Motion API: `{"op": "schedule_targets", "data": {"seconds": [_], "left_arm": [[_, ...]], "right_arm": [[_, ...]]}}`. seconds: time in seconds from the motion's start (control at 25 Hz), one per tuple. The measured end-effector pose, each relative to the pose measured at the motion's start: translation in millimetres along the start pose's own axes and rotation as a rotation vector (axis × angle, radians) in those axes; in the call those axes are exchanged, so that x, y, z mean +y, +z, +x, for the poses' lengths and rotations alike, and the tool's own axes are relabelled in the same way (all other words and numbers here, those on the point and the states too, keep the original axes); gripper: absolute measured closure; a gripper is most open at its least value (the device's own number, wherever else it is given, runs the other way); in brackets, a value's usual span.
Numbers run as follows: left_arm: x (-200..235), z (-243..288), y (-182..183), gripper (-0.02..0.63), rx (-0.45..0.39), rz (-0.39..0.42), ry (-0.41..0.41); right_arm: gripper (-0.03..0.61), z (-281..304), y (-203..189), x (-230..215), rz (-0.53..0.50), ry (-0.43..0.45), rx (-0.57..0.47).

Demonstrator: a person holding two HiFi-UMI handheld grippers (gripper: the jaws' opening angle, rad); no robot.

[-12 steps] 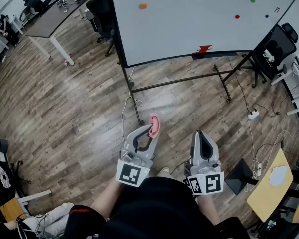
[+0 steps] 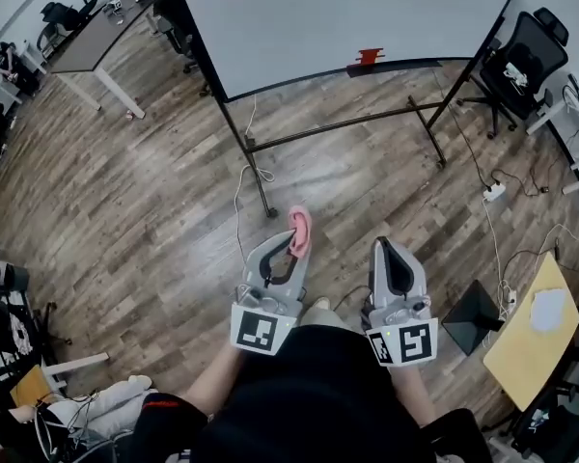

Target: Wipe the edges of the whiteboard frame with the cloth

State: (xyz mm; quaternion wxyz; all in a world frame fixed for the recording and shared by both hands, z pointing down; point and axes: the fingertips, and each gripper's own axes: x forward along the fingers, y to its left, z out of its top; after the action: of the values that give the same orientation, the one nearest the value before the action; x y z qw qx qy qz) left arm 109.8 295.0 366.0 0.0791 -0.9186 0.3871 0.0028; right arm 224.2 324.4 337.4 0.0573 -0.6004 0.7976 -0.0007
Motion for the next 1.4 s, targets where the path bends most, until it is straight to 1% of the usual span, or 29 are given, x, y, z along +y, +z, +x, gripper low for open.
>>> {"op": "schedule_targets", "data": {"seconds": [0.04,0.12,0.28,0.44,0.56,0.64,0.72,0.8,0.92,1.0,1.12,1.24,1.28,1.4], "left_arm": [[-3,-6,1,0.569,0.006,0.001,0.010],[-4,-17,2,0.568,0.019,-0.021,0.039],[-4,-30,9,0.569,0.006,-0.014,0.080],[-9,-30,16,0.568,-0.014,-0.031,0.095],[-14,-25,22,0.569,-0.038,-0.006,0.091],[-16,-24,23,0.568,-0.034,0.004,0.091],[-13,-25,20,0.568,-0.024,-0.005,0.101],[-4,-25,17,0.568,-0.018,-0.001,0.113],[11,-21,9,0.568,-0.016,-0.023,0.135],[22,-14,5,0.568,-0.011,-0.019,0.132],[41,3,-2,0.568,-0.007,-0.042,0.132],[65,28,-2,0.568,-0.034,-0.045,0.137],[73,36,-1,0.568,-0.042,-0.043,0.138],[99,57,3,0.569,-0.068,0.023,0.130]], "right_arm": [[0.578,-4,2,3,0.001,0.011,-0.007],[0.578,-12,6,10,0.001,0.034,-0.020],[0.578,-23,14,21,-0.014,0.071,-0.044],[0.578,-29,20,23,-0.027,0.085,-0.053],[0.578,-31,21,21,-0.027,0.099,-0.050],[0.578,-31,21,19,-0.014,0.109,-0.053],[0.577,-26,20,19,-0.010,0.117,-0.053],[0.577,-18,17,22,-0.018,0.127,-0.051],[0.577,-3,11,21,-0.019,0.130,-0.037],[0.577,10,7,18,-0.022,0.119,-0.027],[0.577,34,3,13,-0.031,0.104,-0.017],[0.577,62,2,6,-0.038,0.105,-0.009],[0.577,72,2,5,-0.039,0.107,-0.006],[0.577,104,2,3,-0.044,0.116,-0.002]]}}
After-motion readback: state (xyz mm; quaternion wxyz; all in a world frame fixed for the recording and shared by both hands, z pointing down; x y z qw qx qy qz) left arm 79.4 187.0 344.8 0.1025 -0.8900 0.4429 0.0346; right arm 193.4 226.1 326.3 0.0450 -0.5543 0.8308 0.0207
